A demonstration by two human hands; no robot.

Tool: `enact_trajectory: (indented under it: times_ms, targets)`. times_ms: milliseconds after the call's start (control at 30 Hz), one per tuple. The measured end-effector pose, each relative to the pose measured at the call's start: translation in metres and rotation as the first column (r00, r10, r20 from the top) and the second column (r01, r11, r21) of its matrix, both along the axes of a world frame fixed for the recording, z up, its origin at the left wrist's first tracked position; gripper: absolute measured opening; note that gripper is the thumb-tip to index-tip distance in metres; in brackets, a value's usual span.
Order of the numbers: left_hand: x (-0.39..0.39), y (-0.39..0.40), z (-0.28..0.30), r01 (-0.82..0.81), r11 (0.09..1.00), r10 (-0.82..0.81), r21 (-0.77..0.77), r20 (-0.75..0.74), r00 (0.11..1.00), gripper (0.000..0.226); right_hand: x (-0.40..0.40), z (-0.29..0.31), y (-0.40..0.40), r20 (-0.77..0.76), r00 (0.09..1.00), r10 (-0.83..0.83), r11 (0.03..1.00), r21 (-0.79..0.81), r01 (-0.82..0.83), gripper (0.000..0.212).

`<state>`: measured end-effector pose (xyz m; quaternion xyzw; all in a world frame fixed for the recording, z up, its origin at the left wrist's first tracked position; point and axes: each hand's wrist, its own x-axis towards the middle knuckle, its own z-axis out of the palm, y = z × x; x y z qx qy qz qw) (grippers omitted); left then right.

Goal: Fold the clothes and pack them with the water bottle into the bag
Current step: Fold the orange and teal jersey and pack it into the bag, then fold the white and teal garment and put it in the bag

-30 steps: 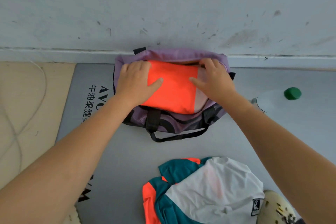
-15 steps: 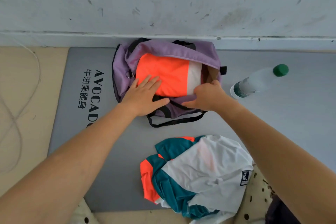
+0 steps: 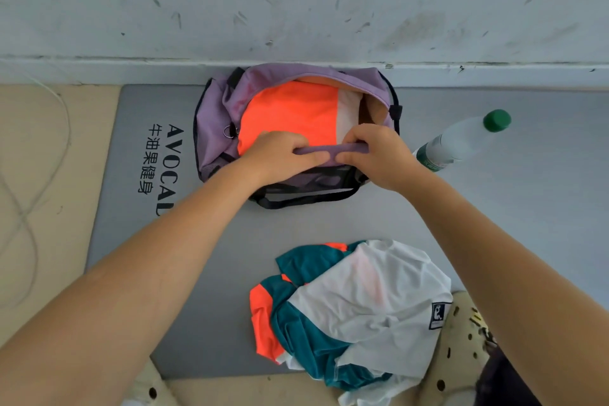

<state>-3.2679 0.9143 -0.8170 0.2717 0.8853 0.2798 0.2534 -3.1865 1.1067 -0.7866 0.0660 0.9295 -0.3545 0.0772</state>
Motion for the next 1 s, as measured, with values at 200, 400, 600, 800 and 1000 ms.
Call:
enact_trajectory:
  times_ms: [200, 400, 600, 800, 1000]
  targets:
    - [-0.029, -0.060, 0.014, -0.071, 0.959, 0.024, -0.276, -0.169, 0.985, 0.070, 0.003, -0.010, 0.008, 0.003, 0.999, -0.049, 0.999, -0.011, 0.049, 0.019]
    - [-0.013, -0.079, 0.046, -0.143, 0.989, 0.086, -0.047, -0.603, 0.793, 0.054, 0.011, -0.005, 0.001, -0.171, 0.981, -0.090, 0.987, 0.119, 0.111, 0.029]
    - [0.102, -0.040, 0.009, -0.298, 0.929, 0.359, 0.221, -0.334, 0.872, 0.032, 0.056, -0.010, -0.014, -0.511, 0.783, -0.355, 0.892, 0.065, 0.446, 0.046]
    - [0.192, -0.017, -0.086, -0.177, 0.968, 0.226, -0.178, 0.309, 0.924, 0.026, 0.154, -0.081, -0.001, 0.356, 0.836, -0.418, 0.900, 0.289, 0.327, 0.050]
    - [0.223, -0.015, -0.099, -0.181, 0.964, 0.251, -0.197, 0.429, 0.868, 0.025, 0.234, -0.115, -0.025, 0.746, 0.590, -0.310, 0.924, 0.090, 0.373, 0.069]
